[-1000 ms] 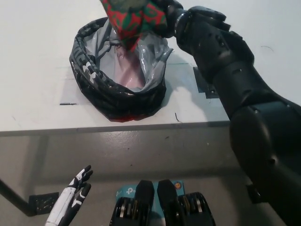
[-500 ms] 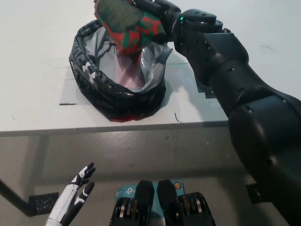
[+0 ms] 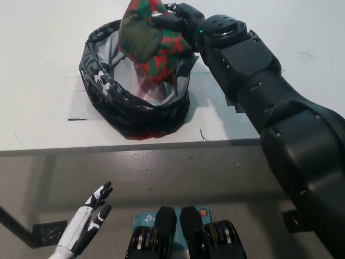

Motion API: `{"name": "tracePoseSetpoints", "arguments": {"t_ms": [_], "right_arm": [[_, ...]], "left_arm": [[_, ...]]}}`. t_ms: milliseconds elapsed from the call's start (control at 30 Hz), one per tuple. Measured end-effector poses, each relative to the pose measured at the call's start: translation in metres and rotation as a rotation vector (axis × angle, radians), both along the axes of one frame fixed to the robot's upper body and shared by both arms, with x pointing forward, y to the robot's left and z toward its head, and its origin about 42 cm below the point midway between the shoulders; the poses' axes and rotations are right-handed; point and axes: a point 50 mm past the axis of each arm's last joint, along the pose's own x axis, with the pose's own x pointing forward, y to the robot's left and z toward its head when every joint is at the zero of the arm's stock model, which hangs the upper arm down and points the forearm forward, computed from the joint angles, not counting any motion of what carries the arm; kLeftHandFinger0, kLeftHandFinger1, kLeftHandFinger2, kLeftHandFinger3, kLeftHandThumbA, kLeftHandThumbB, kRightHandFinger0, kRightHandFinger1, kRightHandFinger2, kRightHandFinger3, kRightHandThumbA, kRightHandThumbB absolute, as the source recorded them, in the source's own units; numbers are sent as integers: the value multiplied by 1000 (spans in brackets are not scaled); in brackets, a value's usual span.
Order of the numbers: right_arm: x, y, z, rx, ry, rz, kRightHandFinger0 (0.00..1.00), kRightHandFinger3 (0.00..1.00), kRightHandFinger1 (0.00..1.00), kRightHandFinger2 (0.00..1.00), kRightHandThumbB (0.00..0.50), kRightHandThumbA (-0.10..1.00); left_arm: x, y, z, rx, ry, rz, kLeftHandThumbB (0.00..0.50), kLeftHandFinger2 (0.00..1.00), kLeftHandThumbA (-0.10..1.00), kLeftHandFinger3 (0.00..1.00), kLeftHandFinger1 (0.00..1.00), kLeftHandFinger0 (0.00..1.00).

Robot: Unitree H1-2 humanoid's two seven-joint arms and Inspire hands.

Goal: The robot uses its right hand to pick up a bag of coffee beans and puts it in the black plastic bag, then the robot grabs the top of the bag and lifts it.

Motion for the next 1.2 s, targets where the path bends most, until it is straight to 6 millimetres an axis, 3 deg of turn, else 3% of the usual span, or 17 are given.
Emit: {"name": "tracePoseSetpoints", "arguments": {"t_ms": [100, 133, 233, 267, 300, 333, 433, 633, 700, 867, 933, 1000, 1033, 1067, 1133, 1167, 1200], "right_arm": [[0, 0, 0, -27, -10, 2, 30, 1000, 487, 951, 136, -100], [0, 0, 0, -30, -13, 3, 9, 813, 472, 930, 136, -100], [0, 0, 0, -41, -23, 4, 0, 717, 466, 948, 131, -100], [0, 0, 0, -42, -24, 4, 11, 544, 510, 1000, 129, -100], [0, 0, 1, -45, -27, 5, 21, 883, 519, 1000, 131, -100], [0, 0, 1, -46, -27, 5, 26, 1000, 519, 1000, 133, -100], [0, 0, 1, -46, -29, 4, 32, 1000, 498, 1000, 127, -100], [1, -1, 1, -45, -29, 2, 0, 1000, 428, 887, 121, -100], [1, -1, 1, -47, -30, 1, 0, 1000, 369, 763, 134, -100], [1, -1, 0, -57, -33, 0, 0, 1000, 315, 687, 156, -100], [1, -1, 0, -61, -36, 0, 0, 935, 330, 699, 200, -100], [1, -1, 0, -69, -44, 3, 31, 721, 397, 766, 183, -100], [0, 0, 0, -69, -46, 4, 49, 966, 420, 810, 172, -100], [0, 0, 0, -69, -49, 6, 48, 750, 445, 828, 162, -100], [0, 3, 1, -65, -56, 10, 49, 599, 497, 891, 159, -100], [-1, 4, 0, -64, -58, 12, 52, 590, 505, 906, 160, -100], [-1, 4, 0, -63, -59, 13, 63, 692, 498, 903, 172, -100]], "left_arm": [[1, 0, 1, 4, 5, -8, 291, 1000, 1000, 1000, 1000, 1000], [1, 0, 1, 6, 5, -10, 287, 1000, 1000, 1000, 1000, 1000], [4, 1, 3, 12, 1, -16, 292, 1000, 1000, 1000, 1000, 1000], [4, 1, 3, 12, 0, -17, 298, 1000, 1000, 1000, 1000, 1000], [6, 1, 5, 13, -4, -20, 298, 1000, 1000, 1000, 1000, 1000], [7, 1, 5, 14, -6, -22, 300, 1000, 1000, 1000, 1000, 1000], [10, 0, 8, 14, -12, -31, 304, 1000, 1000, 1000, 1000, 1000], [12, -1, 9, 12, -12, -37, 304, 1000, 1000, 1000, 1000, 1000], [12, -1, 9, 11, -11, -39, 305, 1000, 1000, 1000, 1000, 1000], [11, -2, 8, 13, -6, -50, 301, 1000, 1000, 1000, 1000, 1000], [11, -3, 8, 13, -5, -53, 304, 1000, 1000, 1000, 1000, 1000], [11, -4, 7, 14, -1, -63, 307, 1000, 1000, 1000, 1000, 1000], [11, -5, 7, 14, -1, -64, 313, 1000, 1000, 1000, 1000, 1000], [11, -5, 7, 13, 0, -66, 312, 1000, 1000, 1000, 1000, 1000], [10, -6, 7, 13, 1, -69, 312, 1000, 1000, 1000, 1000, 1000], [10, -6, 7, 13, 2, -70, 318, 1000, 1000, 1000, 1000, 1000], [10, -6, 6, 13, 2, -71, 318, 1000, 1000, 1000, 1000, 1000]]}}
